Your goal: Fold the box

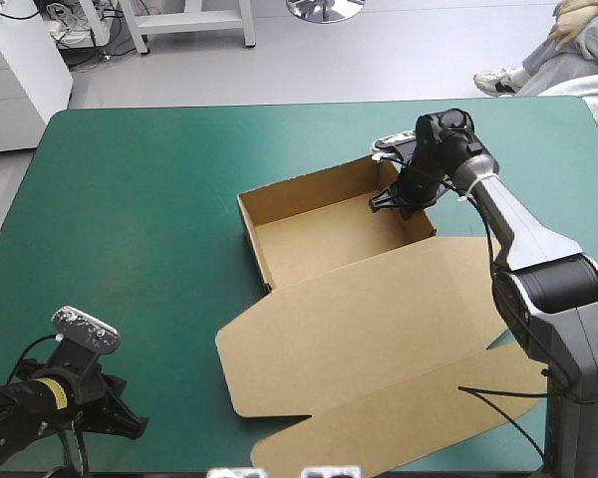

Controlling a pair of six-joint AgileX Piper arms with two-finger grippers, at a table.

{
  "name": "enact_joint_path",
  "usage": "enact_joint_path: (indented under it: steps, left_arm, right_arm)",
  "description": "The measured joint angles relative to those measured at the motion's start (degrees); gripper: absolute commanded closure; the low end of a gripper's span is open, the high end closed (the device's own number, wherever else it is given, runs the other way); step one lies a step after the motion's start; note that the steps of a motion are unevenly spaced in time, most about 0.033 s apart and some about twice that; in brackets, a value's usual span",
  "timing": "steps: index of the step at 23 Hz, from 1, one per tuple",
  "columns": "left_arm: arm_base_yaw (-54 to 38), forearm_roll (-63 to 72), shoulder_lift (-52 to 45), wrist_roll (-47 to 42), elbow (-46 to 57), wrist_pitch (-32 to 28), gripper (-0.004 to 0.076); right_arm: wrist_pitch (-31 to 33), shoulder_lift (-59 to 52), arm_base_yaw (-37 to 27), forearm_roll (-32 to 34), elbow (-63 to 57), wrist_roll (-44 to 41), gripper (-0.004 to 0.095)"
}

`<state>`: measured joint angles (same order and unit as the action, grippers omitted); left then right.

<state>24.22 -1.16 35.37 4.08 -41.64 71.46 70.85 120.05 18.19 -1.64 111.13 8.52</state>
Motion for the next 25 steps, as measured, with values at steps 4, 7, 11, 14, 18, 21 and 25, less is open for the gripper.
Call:
enact_joint_path:
  steps: [4, 7, 11, 14, 18, 21, 25]
  left_arm:
    - [0.00, 0.00, 0.00, 0.00, 0.00, 0.00, 0.0731]
    - [0.00, 0.00, 0.00, 0.00, 0.00, 0.00, 0.0731]
    - [0.00, 0.00, 0.00, 0.00, 0.00, 0.00, 0.0731]
    - [0.00, 0.00, 0.00, 0.00, 0.00, 0.00, 0.0731]
    - [0.00, 0.00, 0.00, 0.00, 0.00, -0.05, 0.0731]
    - [0.00, -0.06, 0.00, 0.00, 0.00, -1.66, 0.0731]
    - [0.00, -0.24, 0.00, 0.00, 0.00, -5.42, 0.0734]
  right_arm:
    - [0.14, 0.00, -2.68, 3.91, 4.92, 0.63, 0.0927]
    - [0.14, -0.18, -7.42, 4.48, 8.43, 0.76, 0.0927]
    - [0.10, -0.24, -13.55, 4.69, 9.72, 0.76, 0.0927]
    - [0.16, -0.24, -18.28, 4.69, 9.72, 1.07, 0.0927]
    - [0.16, -0.24, -26.79, 4.76, 9.72, 1.44, 0.0927]
    - [0.16, -0.24, -33.13, 5.10, 9.72, 1.39, 0.0927]
    - [-0.65, -0.24, -36.50, 4.81, 9.72, 2.37, 0.0927]
